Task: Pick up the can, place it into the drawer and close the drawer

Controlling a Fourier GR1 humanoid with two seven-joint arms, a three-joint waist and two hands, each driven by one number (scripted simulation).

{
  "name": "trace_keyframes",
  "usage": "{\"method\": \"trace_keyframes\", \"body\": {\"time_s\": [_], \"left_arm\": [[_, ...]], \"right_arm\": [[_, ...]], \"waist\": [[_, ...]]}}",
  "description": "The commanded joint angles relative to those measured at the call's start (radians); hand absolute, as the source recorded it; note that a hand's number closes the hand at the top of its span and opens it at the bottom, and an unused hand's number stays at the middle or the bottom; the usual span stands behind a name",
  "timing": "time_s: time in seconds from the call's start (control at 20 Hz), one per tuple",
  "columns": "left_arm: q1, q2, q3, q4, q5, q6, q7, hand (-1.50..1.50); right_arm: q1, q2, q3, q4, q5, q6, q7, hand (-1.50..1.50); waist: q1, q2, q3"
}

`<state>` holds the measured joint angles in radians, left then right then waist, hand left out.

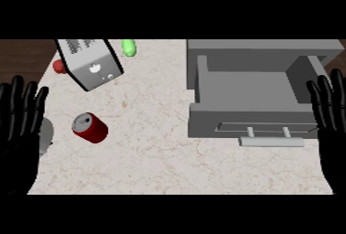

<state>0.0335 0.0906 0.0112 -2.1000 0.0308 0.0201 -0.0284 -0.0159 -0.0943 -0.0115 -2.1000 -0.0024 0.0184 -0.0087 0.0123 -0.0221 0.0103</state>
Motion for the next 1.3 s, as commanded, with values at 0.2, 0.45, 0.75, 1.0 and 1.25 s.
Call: {"method": "trace_keyframes", "body": {"time_s": [0.2,0.45,0.75,1.0,1.25], "left_arm": [[-0.03,0.172,0.185,0.106,0.308,-0.28,-0.071,-1.5],[0.043,0.256,0.194,0.191,0.273,-0.263,0.175,-1.5],[0.127,0.327,0.342,0.166,0.437,-0.385,0.201,-1.5],[0.092,0.312,0.369,0.109,0.436,-0.383,0.28,-1.5],[0.059,0.342,0.436,0.136,0.529,-0.403,0.36,-1.5]], "right_arm": [[0.03,0.015,0.019,0.056,-0.015,0.03,-0.035,-1.5],[0.143,0.037,-0.074,0.029,0.003,-0.092,0.179,-1.5],[0.247,0.012,-0.127,-0.035,-0.056,-0.039,0.171,-1.5],[0.309,0.002,-0.198,-0.048,-0.134,0.045,0.127,-1.5],[0.31,-0.027,-0.303,0.043,-0.215,0.117,0.053,-1.5]], "waist": [[-0.008,0.023,-0.011],[-0.021,0.021,-0.01],[-0.009,0.019,-0.01],[-0.013,0.02,-0.01],[-0.014,0.021,-0.01]]}}
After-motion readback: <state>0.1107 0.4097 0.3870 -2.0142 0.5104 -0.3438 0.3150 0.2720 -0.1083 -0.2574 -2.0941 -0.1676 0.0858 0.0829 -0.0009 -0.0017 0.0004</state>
